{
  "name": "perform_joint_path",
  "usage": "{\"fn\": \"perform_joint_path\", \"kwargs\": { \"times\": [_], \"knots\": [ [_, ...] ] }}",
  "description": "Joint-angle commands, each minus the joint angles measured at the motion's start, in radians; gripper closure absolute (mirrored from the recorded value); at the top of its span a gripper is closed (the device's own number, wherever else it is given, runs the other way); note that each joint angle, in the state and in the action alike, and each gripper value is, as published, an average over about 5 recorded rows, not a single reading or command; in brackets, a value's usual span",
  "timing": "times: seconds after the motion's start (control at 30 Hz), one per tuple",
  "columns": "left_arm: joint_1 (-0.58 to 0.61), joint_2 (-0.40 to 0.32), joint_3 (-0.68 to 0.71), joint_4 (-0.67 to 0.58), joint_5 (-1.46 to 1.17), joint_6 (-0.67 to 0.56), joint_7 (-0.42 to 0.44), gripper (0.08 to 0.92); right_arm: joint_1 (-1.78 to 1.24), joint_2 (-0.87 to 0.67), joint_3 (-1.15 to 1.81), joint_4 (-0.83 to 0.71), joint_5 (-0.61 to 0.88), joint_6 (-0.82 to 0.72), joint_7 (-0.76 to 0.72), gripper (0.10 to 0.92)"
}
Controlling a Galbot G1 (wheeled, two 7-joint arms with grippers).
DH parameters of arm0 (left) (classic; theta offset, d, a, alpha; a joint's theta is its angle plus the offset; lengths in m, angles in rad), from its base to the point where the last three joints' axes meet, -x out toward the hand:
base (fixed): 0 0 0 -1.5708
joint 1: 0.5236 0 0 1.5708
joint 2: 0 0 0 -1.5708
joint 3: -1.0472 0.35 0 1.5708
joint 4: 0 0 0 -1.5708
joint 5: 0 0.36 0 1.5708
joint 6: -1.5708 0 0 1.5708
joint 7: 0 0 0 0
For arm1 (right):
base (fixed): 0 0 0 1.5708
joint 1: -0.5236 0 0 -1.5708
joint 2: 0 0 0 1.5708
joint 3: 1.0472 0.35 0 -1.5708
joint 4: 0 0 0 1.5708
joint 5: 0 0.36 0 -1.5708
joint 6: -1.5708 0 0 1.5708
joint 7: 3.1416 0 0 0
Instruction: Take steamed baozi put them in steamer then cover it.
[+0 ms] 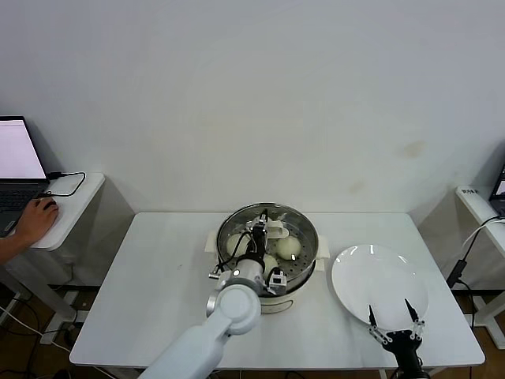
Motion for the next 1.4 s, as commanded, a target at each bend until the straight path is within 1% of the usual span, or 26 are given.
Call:
{"fn": "perform_joint_path", "kwargs": {
  "times": [0.03,0.2,0.3,0.4,0.53,0.63,0.73,0.83,1.0,1.1,1.23,1.4],
  "knots": [
    [0.067,0.038,-0.020,-0.132,-0.005,-0.005,-0.006,0.657,-0.003,0.001,-0.002,0.002,-0.004,0.002,0.000,0.203],
    [0.198,0.109,-0.048,-0.272,-0.049,-0.026,-0.039,0.509,-0.005,0.002,-0.007,0.003,-0.009,0.003,0.001,0.202],
    [0.300,0.162,-0.075,-0.381,-0.139,-0.045,-0.084,0.423,-0.006,0.003,-0.010,0.003,-0.012,0.003,0.001,0.203],
    [0.411,0.204,-0.131,-0.493,-0.264,-0.063,-0.129,0.336,-0.007,0.004,-0.015,0.004,-0.015,0.003,0.001,0.203],
    [0.605,0.242,-0.270,-0.604,-0.491,-0.114,-0.231,0.230,-0.013,0.004,-0.019,0.010,-0.017,0.005,0.001,0.202],
    [0.765,0.240,-0.445,-0.647,-0.770,-0.236,-0.305,0.188,-0.019,0.002,-0.021,0.015,-0.016,0.011,0.001,0.203],
    [0.873,0.210,-0.605,-0.637,-1.036,-0.413,-0.388,0.178,-0.021,0.000,-0.031,0.019,-0.015,0.018,0.002,0.203],
    [0.948,0.168,-0.706,-0.609,-1.189,-0.515,-0.437,0.177,-0.028,0.000,-0.054,0.039,-0.005,0.010,0.003,0.202],
    [1.062,0.120,-0.755,-0.582,-1.420,-0.595,-0.468,0.177,-0.070,-0.015,-0.109,0.102,0.028,-0.051,-0.009,0.203],
    [1.118,0.096,-0.760,-0.550,-1.477,-0.675,-0.479,0.177,-0.095,-0.030,-0.132,0.138,0.047,-0.090,-0.011,0.202],
    [1.144,0.061,-0.761,-0.462,-1.520,-0.743,-0.495,0.177,-0.118,-0.044,-0.147,0.170,0.068,-0.142,-0.011,0.203],
    [1.070,0.009,-0.795,-0.306,-1.546,-0.787,-0.430,0.177,-0.134,-0.020,-0.164,0.224,0.057,-0.213,-0.015,0.202]
  ]
}}
